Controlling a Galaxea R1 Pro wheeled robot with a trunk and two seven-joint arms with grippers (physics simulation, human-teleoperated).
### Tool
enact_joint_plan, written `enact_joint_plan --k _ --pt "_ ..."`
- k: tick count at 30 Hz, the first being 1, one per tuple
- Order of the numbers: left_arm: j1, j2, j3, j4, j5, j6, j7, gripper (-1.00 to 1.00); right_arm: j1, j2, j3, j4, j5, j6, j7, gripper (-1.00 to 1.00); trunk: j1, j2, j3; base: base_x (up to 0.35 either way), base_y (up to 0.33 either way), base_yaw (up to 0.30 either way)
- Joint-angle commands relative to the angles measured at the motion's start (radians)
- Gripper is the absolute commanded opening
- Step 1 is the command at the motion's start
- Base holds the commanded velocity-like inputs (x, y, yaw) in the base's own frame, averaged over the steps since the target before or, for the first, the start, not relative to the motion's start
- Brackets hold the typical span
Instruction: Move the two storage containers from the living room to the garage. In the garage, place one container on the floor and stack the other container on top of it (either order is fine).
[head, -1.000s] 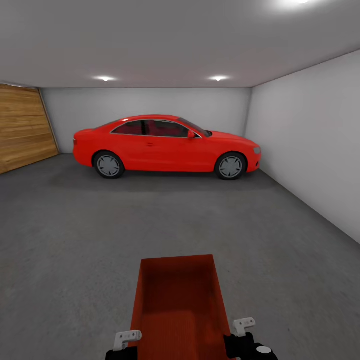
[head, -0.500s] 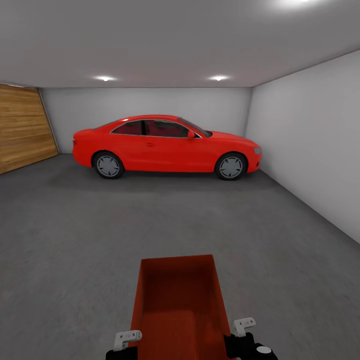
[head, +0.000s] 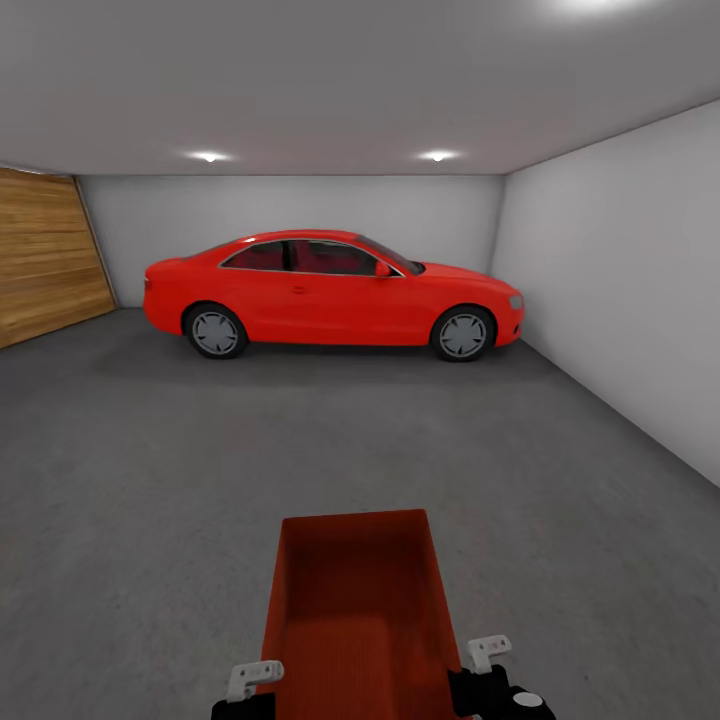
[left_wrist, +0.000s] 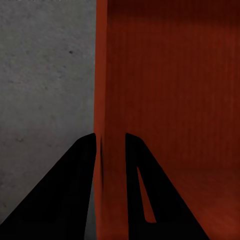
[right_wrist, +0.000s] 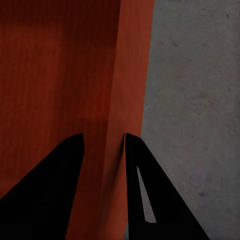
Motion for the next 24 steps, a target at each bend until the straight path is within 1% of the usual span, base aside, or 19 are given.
enact_joint_plan --k 1,9,10,12,14,16,18,24 --pt "0.000 0.045 0.001 -0.004 -0.002 -0.025 0.022 -1.00 0.000 0.000 -0.004 0.001 0.005 0.006 0.022 -1.00 0.001 -0.002 -0.002 0.000 0.000 0.000" --pt "0.000 0.046 0.001 -0.004 -0.002 -0.025 0.022 -1.00 0.000 0.000 -0.004 0.001 0.005 0.006 0.022 -1.00 0.001 -0.002 -0.002 0.000 0.000 0.000" --pt "0.000 0.006 -0.002 0.001 0.004 0.000 0.006 -1.00 0.000 0.001 -0.003 0.002 0.014 0.003 0.013 -1.00 0.001 -0.002 -0.002 0.000 0.000 0.000" --pt "0.000 0.007 -0.002 0.001 0.021 -0.008 0.005 -1.00 0.000 0.007 -0.004 0.002 0.014 0.003 0.006 -1.00 0.001 -0.002 -0.002 0.000 0.000 0.000" --pt "0.000 -0.001 0.001 0.001 0.017 -0.009 0.008 -1.00 0.000 0.010 -0.004 0.002 0.013 0.003 0.003 -1.00 0.001 -0.002 -0.002 0.000 0.000 0.000" --pt "0.000 0.009 0.000 0.001 0.014 -0.008 0.010 -1.00 0.000 0.009 -0.004 0.002 0.014 0.003 0.004 -1.00 0.001 -0.002 -0.002 0.000 0.000 0.000" --pt "0.000 0.019 -0.013 0.001 0.031 -0.008 0.006 -1.00 0.000 0.007 -0.004 0.002 0.014 0.003 0.007 -1.00 0.001 -0.002 -0.002 0.000 0.000 0.000" --pt "0.000 0.021 -0.027 0.001 0.047 -0.010 0.012 -1.00 0.000 0.006 -0.004 0.002 0.014 0.003 0.011 -1.00 0.001 -0.002 -0.002 0.000 0.000 0.000"
